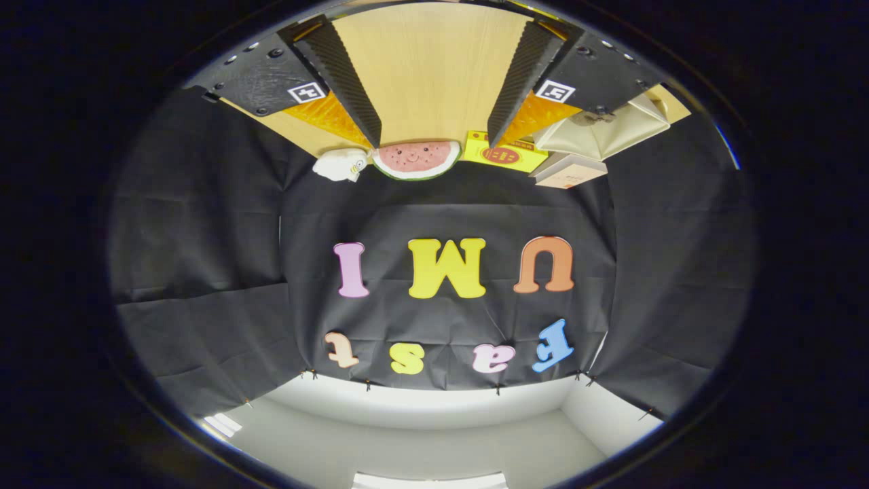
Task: Open the storage box then place both shoes into the box .Put the left shoe in first, then the right shoe, with the right side of both shoes facing outward in a uniform manner.
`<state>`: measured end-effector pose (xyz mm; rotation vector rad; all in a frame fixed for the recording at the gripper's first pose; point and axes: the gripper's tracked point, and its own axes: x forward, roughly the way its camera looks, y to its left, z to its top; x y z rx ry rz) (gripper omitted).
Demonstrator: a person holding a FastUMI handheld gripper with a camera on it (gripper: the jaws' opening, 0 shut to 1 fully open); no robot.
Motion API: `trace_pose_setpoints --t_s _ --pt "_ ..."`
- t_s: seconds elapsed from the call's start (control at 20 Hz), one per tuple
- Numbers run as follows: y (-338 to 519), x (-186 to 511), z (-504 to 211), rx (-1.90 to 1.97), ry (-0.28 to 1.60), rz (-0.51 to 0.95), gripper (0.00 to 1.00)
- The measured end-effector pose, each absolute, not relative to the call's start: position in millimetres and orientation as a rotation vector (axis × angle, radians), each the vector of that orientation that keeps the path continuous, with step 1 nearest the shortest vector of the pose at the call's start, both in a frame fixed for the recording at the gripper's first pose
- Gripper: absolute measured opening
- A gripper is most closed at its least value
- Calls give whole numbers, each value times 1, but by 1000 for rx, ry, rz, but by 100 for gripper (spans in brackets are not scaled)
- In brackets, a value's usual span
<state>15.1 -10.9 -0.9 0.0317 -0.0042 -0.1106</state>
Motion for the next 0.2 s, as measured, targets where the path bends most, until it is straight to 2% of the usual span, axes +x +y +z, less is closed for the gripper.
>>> trace_pose_setpoints --t_s 0.2 --pt "-14 15 -4 31 3 -109 96"
